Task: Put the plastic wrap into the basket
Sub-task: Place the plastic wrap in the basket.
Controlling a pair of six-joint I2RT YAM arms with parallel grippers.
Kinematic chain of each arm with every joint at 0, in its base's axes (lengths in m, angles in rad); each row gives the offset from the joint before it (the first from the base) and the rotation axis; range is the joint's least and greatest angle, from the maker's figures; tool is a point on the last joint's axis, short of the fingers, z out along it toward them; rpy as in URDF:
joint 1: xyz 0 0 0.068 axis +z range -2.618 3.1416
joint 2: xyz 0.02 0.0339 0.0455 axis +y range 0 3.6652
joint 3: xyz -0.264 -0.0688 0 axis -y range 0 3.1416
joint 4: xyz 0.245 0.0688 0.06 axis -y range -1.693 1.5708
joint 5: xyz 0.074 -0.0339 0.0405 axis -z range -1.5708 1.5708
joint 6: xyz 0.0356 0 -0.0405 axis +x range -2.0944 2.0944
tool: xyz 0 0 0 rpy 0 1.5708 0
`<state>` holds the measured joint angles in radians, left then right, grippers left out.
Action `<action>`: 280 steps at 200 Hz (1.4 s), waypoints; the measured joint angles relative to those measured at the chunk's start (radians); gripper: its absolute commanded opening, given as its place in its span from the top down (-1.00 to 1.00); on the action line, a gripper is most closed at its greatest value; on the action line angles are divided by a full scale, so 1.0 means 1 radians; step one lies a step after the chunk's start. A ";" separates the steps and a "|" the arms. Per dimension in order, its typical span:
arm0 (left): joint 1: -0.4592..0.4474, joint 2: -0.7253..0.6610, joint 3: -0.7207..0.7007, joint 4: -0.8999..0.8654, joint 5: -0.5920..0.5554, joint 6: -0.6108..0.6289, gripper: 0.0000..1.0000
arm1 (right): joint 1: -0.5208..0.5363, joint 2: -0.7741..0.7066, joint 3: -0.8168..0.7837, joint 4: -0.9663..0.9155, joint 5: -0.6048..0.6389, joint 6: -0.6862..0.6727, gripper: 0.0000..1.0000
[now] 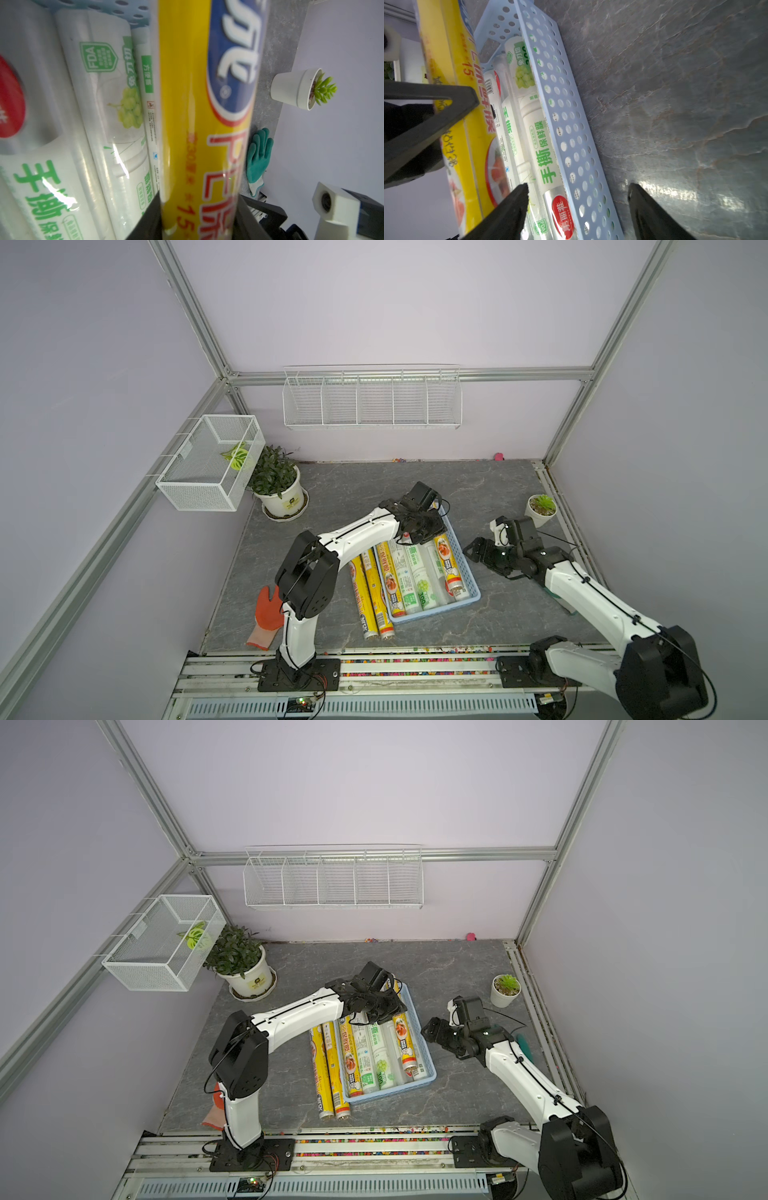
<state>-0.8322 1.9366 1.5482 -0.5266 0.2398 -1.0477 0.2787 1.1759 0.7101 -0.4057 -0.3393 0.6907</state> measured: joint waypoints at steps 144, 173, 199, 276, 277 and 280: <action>-0.026 0.080 -0.034 0.024 0.022 -0.066 0.32 | 0.000 0.013 0.015 0.007 -0.032 -0.001 -0.62; -0.027 0.082 -0.024 0.004 0.010 -0.065 0.16 | 0.000 0.013 0.015 0.007 -0.032 -0.001 -0.62; -0.028 0.082 -0.004 -0.035 -0.017 -0.065 0.07 | 0.000 0.013 0.015 0.007 -0.032 -0.001 -0.62; -0.029 0.082 0.021 -0.085 -0.038 -0.032 -0.12 | 0.000 0.013 0.028 0.007 -0.041 -0.002 -0.62; -0.028 0.082 0.021 -0.086 -0.038 -0.032 -0.12 | 0.000 0.013 0.029 0.007 -0.042 -0.002 -0.62; -0.029 0.082 0.021 -0.086 -0.038 -0.031 -0.12 | 0.000 0.013 0.029 0.007 -0.043 -0.002 -0.62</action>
<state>-0.8608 2.0182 1.5696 -0.6128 0.2020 -1.0782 0.2787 1.1893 0.7395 -0.3985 -0.3828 0.6884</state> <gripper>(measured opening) 0.554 0.808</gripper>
